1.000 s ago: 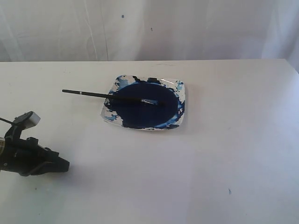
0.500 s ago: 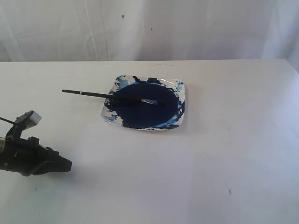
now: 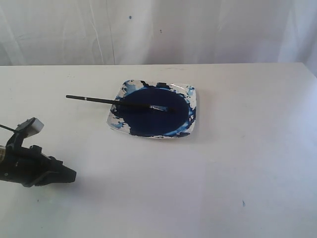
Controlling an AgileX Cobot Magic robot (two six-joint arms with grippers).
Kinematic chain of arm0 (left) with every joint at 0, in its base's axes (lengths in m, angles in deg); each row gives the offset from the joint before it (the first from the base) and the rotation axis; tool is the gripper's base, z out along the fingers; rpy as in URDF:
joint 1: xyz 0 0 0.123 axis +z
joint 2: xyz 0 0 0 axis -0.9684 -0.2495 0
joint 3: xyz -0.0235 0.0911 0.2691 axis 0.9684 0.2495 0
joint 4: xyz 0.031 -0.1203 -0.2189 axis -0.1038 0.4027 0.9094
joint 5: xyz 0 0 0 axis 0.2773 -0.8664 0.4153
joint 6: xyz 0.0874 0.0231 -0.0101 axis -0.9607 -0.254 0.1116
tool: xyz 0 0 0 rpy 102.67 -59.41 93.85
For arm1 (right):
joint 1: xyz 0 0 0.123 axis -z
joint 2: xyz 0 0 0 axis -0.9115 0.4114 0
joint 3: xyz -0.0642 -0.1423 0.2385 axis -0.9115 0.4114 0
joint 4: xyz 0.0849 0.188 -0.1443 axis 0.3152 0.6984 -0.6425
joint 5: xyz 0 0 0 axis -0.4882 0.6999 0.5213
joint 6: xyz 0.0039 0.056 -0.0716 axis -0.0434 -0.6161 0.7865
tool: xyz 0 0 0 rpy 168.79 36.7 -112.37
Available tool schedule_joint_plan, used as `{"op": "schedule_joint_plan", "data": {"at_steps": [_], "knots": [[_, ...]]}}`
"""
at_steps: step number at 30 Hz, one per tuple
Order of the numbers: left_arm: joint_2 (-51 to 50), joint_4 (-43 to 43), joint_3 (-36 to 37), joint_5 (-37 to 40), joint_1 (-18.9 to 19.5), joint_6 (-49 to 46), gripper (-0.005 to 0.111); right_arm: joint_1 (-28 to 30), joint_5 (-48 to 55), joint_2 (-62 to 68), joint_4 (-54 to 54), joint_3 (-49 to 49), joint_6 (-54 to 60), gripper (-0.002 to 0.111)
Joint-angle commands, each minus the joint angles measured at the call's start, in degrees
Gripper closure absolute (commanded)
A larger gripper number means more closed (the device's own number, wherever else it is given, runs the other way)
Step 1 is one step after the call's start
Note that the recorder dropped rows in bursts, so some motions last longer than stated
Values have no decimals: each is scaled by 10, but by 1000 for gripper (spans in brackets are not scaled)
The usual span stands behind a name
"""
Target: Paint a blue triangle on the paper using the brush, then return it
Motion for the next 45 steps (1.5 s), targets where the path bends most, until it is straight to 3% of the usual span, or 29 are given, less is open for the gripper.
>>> {"op": "schedule_joint_plan", "data": {"at_steps": [1,5,8,12,19,28,33,40,45], "knots": [[2,1,5,1,-1,-4,107,1,-92,-4,43,1,-2,108],[2,1,5,1,-1,-4,107,1,-207,-4,86,1,-4,108],[2,1,5,1,-1,-4,107,1,-350,-4,112,1,-13,108],[2,1,5,1,-1,-4,107,1,-473,-4,95,-1,-95,108],[2,1,5,1,-1,-4,107,1,-318,54,-118,-122,-167,108],[2,1,5,1,-1,-4,107,-6,-291,353,-190,-312,-177,108],[2,1,5,1,-1,-4,107,-60,-292,550,-253,-396,-177,108],[2,1,5,1,-1,-4,107,-167,-365,779,-431,-480,-177,108],[2,1,5,1,-1,-4,107,-212,-372,914,-439,-564,-177,108]]}}
